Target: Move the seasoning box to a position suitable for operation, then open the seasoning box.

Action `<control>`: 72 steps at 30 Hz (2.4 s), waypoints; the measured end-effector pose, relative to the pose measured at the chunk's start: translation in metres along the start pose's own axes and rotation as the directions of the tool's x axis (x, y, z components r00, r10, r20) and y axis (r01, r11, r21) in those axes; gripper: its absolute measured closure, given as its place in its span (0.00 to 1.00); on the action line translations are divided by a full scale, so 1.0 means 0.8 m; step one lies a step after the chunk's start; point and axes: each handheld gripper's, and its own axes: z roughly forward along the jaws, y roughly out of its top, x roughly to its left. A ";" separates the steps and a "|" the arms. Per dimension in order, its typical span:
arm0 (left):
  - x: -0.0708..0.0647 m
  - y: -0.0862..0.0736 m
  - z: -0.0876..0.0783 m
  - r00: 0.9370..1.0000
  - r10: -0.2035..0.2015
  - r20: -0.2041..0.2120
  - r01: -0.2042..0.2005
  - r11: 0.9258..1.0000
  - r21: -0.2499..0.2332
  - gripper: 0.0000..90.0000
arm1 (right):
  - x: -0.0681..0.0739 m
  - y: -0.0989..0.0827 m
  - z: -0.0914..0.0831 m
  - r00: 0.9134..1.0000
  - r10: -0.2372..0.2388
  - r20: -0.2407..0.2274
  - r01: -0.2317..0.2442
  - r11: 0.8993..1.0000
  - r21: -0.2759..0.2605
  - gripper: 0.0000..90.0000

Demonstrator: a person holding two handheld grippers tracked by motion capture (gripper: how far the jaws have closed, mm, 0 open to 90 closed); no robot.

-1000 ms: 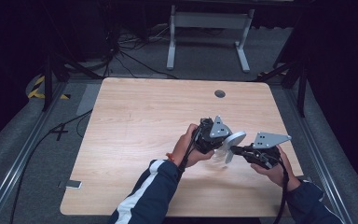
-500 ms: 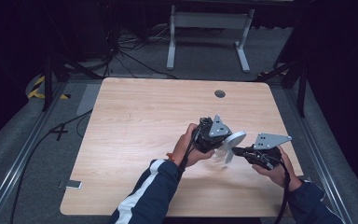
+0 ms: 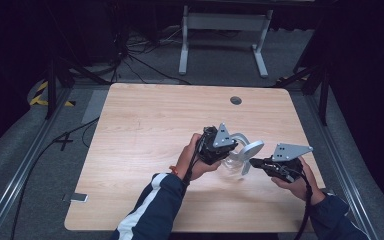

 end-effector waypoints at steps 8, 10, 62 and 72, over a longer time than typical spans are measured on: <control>0.018 -0.044 -0.039 0.998 -0.037 -0.059 0.041 0.997 0.060 0.95 | 0.000 0.000 -0.005 1.000 -0.003 0.018 0.003 1.000 0.000 0.99; 0.023 -0.058 -0.055 0.995 -0.049 -0.085 0.055 0.996 0.068 0.95 | 0.002 0.001 -0.007 1.000 -0.002 0.019 0.002 1.000 0.003 0.99; 0.053 -0.287 -0.198 0.922 -0.305 -0.240 0.365 0.891 0.270 0.25 | -0.019 -0.139 -0.043 0.966 0.193 0.172 -0.209 0.975 0.078 0.47; 0.052 -0.294 -0.194 0.904 -0.335 -0.265 0.395 0.892 0.220 0.13 | -0.027 -0.174 -0.048 0.940 0.287 0.185 -0.302 0.951 0.061 0.32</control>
